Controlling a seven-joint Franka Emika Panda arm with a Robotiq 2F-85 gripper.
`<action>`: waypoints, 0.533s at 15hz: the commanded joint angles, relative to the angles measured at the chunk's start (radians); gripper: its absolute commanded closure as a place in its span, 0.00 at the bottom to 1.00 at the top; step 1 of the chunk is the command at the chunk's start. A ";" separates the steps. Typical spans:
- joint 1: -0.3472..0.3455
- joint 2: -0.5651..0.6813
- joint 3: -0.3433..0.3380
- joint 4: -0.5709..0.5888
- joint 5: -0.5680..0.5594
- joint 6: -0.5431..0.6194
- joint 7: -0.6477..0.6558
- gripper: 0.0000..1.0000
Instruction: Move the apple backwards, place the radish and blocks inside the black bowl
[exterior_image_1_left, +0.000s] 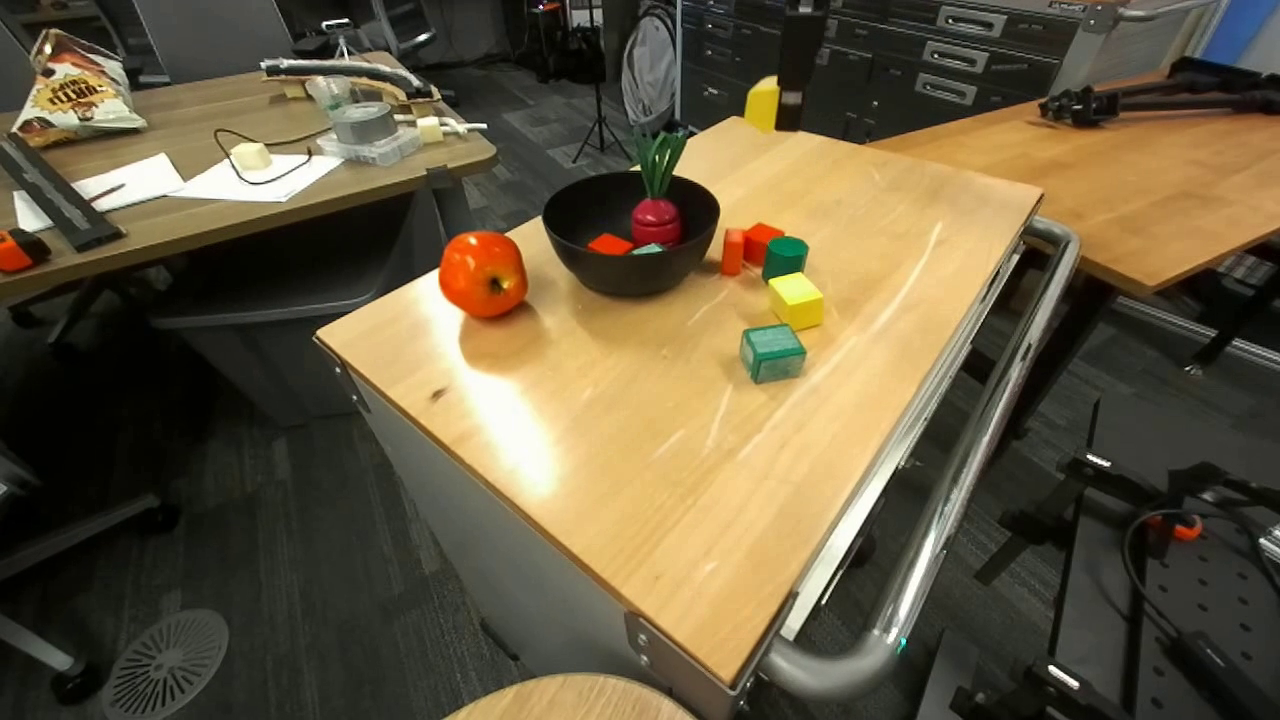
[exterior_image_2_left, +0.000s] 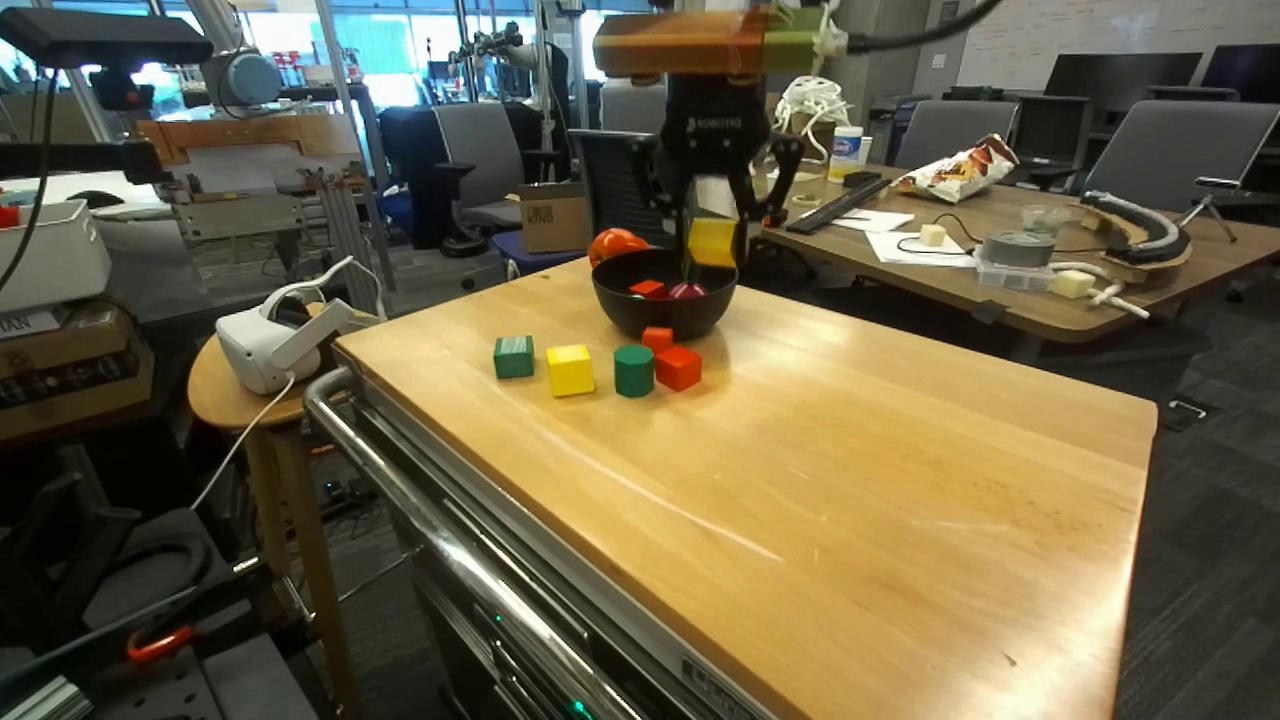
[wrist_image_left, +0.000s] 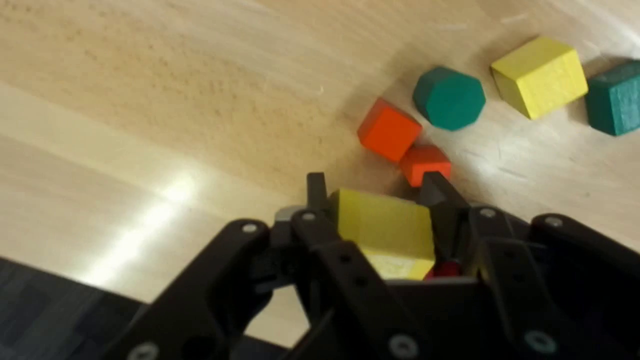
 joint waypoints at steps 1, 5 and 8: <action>0.069 -0.051 0.020 -0.020 -0.031 0.138 0.086 0.75; 0.144 0.083 0.039 0.103 -0.225 0.132 0.320 0.75; 0.189 0.201 0.035 0.202 -0.316 0.032 0.423 0.75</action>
